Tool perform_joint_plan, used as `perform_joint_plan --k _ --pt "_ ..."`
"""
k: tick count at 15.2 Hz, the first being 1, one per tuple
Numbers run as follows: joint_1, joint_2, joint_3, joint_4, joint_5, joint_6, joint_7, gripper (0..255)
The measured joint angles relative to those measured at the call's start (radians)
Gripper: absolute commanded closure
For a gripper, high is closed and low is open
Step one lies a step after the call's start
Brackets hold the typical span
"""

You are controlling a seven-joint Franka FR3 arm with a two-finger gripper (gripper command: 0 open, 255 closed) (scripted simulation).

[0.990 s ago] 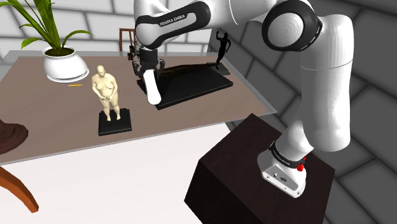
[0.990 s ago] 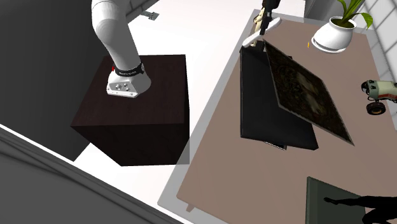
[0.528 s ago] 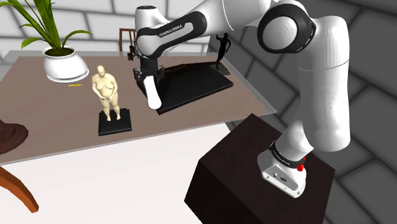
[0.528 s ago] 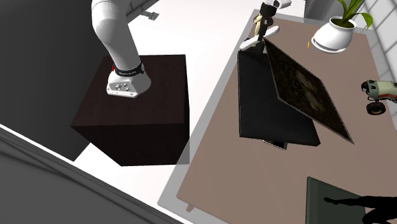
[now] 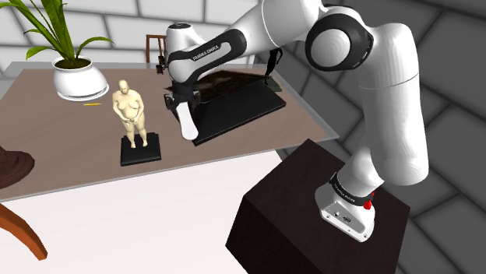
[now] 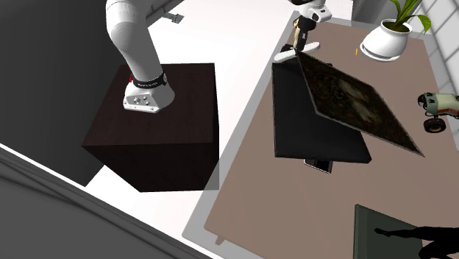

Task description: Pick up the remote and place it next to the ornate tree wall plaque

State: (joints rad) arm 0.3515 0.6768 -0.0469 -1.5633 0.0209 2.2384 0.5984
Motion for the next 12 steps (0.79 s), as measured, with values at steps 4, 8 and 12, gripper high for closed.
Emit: perform_joint_plan --k 4,8,12 --pt "-0.002 0.028 0.001 -0.009 0.001 0.036 -0.002 255" --pt "-0.002 0.065 0.002 -0.007 0.002 0.072 -0.001 255" --pt "-0.002 0.108 0.003 0.01 0.004 0.097 -0.001 255"
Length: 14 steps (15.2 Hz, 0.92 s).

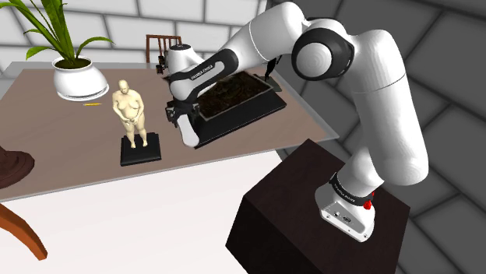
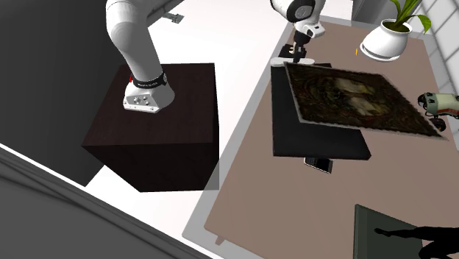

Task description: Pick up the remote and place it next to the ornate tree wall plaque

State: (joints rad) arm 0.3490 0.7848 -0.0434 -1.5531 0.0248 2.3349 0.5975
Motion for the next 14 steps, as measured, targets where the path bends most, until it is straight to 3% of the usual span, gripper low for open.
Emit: perform_joint_plan --k 14 --pt "0.003 0.07 0.012 0.036 0.004 0.053 0.003 255"
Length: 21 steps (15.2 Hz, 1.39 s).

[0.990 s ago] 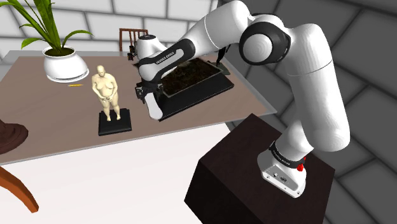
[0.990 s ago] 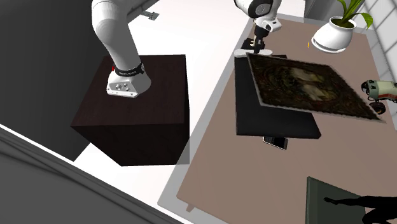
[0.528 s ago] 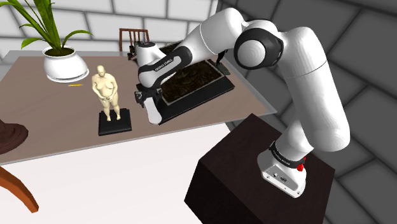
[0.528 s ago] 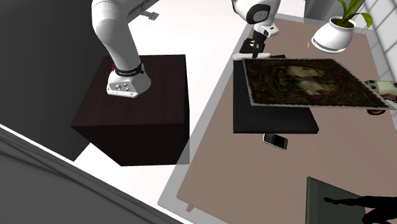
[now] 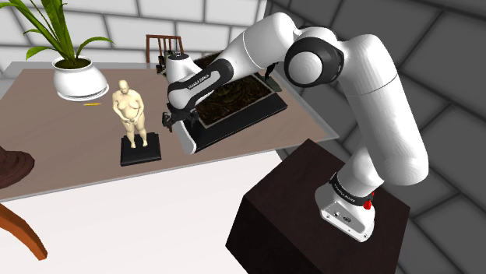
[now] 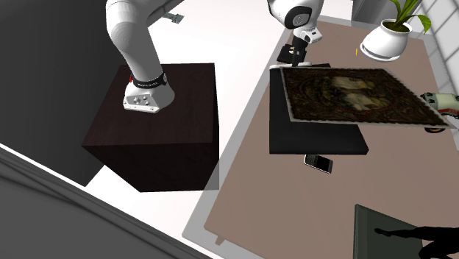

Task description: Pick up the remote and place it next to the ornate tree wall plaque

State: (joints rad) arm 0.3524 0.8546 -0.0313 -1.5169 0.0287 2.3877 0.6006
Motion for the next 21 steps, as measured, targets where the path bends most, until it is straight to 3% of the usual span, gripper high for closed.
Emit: perform_joint_plan --k 5,6,15,21 --pt "-0.002 0.014 0.002 0.03 -0.001 -0.028 -0.001 255" --pt "-0.004 0.013 0.003 0.027 -0.001 -0.023 -0.003 0" --pt "-0.004 -0.004 0.0 -0.006 -0.004 0.015 -0.002 0" --pt "-0.007 -0.026 -0.005 -0.025 -0.006 -0.015 -0.002 0"
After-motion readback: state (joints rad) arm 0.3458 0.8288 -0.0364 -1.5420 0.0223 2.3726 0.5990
